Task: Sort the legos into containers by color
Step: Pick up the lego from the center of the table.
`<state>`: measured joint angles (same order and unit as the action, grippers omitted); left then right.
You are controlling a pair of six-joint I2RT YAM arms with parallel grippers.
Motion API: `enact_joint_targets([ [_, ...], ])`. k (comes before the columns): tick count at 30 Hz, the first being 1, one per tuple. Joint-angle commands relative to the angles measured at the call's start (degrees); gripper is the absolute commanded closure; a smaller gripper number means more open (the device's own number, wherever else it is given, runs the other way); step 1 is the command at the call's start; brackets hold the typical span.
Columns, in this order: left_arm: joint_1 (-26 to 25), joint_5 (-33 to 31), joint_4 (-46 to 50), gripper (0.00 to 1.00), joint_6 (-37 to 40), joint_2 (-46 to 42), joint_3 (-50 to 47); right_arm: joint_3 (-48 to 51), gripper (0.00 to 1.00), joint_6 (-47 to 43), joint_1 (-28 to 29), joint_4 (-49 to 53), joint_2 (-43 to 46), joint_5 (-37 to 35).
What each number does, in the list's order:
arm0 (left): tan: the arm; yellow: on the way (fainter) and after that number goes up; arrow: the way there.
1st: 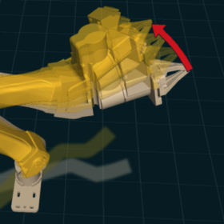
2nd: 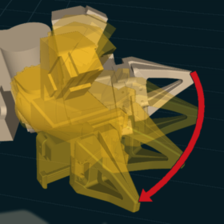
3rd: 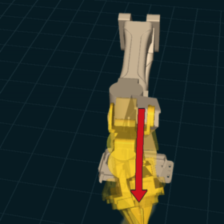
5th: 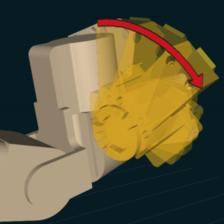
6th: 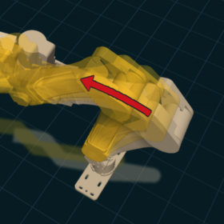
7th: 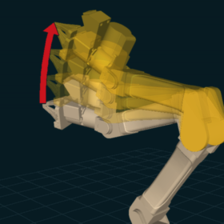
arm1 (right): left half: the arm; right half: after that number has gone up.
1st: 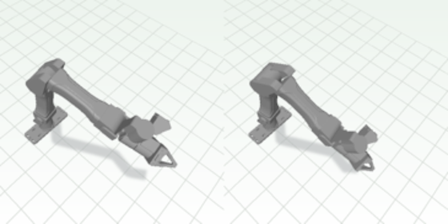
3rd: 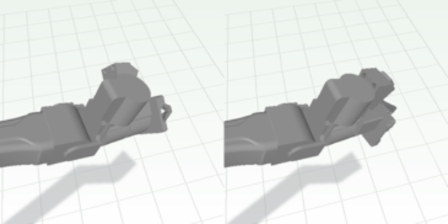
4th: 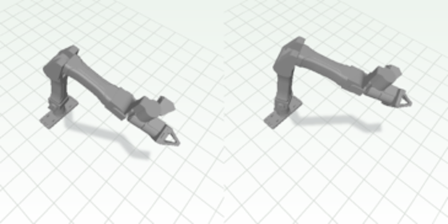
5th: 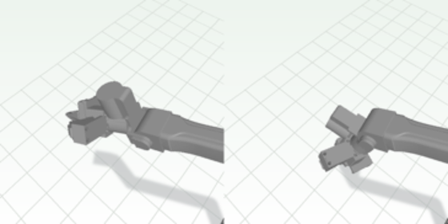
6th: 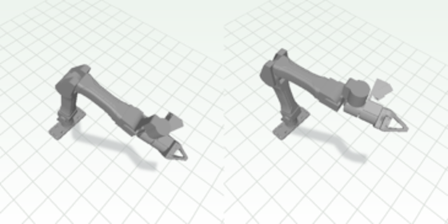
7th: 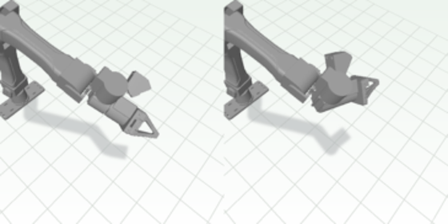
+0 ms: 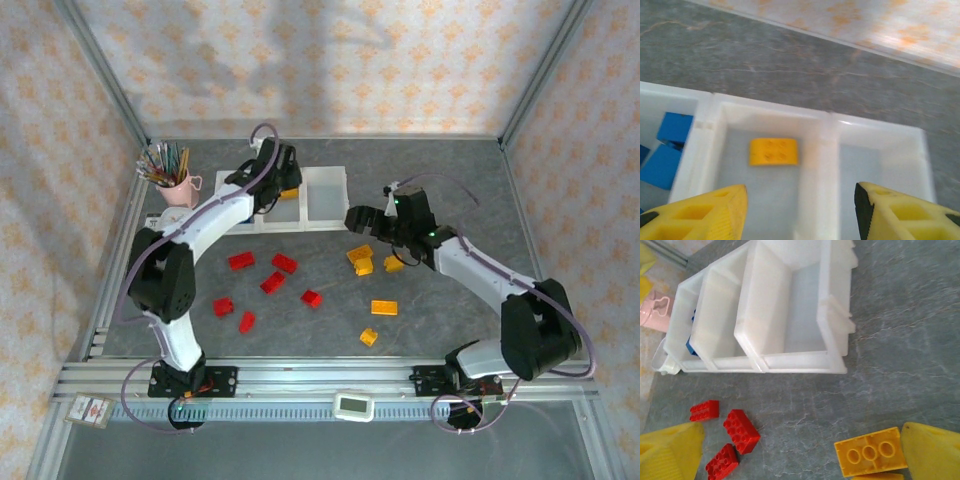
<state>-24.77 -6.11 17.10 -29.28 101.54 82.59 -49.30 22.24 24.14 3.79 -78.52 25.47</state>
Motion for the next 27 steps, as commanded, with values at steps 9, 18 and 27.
enact_joint_targets([
  [9, -18.59, 4.19, -4.11, 0.37, 2.38, -6.32, -13.00, 8.65, 0.00, 0.79, -4.70, 7.45, 9.68, -2.18],
  [18, -26.46, 8.23, -9.12, 0.33, 2.32, 0.08, -15.00, 16.41, 0.00, 1.60, -10.21, 9.09, 16.18, -2.31],
  [27, -26.64, 8.85, -9.89, 0.31, 4.10, 7.24, -11.91, 18.00, 0.00, 1.10, -13.90, 8.58, 16.82, -0.32],
])
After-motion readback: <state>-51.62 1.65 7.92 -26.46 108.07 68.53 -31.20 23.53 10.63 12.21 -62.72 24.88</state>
